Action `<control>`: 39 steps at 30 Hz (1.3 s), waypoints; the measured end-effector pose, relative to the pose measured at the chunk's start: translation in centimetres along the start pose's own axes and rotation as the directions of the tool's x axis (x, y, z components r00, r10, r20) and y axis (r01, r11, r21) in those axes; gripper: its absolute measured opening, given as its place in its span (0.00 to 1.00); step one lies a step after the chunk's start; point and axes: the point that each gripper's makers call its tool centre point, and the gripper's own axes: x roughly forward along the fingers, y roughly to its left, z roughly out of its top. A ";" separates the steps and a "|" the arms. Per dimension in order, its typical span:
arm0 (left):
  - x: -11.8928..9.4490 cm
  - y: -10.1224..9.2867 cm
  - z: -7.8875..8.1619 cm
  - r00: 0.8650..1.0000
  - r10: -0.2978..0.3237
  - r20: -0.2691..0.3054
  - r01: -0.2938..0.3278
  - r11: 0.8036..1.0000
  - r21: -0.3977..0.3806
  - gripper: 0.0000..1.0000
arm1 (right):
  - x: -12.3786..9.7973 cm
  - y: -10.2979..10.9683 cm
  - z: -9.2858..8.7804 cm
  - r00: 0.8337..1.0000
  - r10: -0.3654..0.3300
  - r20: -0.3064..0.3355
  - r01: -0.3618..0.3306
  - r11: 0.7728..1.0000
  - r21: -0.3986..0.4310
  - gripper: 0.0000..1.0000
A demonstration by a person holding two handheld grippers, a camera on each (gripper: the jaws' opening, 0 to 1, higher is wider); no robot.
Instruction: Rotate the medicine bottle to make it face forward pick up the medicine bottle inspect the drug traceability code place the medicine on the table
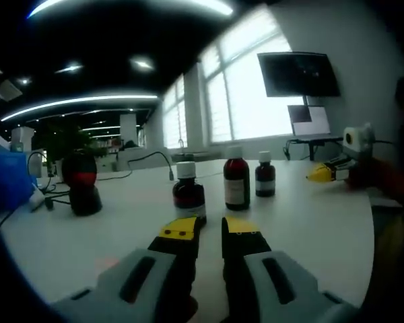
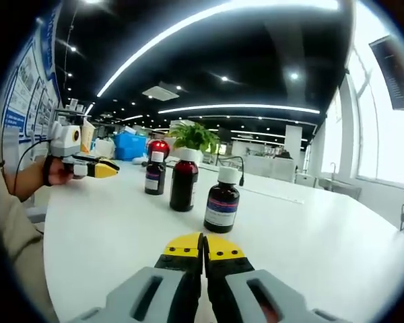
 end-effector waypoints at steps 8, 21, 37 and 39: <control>0.0 0.1 0.0 1.000 0.000 0.004 0.001 1.000 -0.012 0.06 | -0.1 0.0 0.1 1.000 0.005 0.007 -0.005 1.000 0.004 0.00; 0.0 0.2 0.2 1.000 -0.002 0.010 0.003 1.000 -0.013 0.06 | -0.1 -0.5 0.2 1.000 -0.012 0.015 0.012 1.000 0.026 0.00; -0.5 0.3 0.6 0.999 0.040 0.029 -0.041 0.998 0.048 0.06 | -0.2 -0.1 0.4 1.000 -0.001 0.022 0.000 1.000 0.012 0.00; -0.5 0.4 0.6 0.999 0.035 0.030 -0.036 0.999 0.040 0.06 | -0.2 0.0 0.4 1.000 -0.004 0.020 0.003 1.000 0.013 0.00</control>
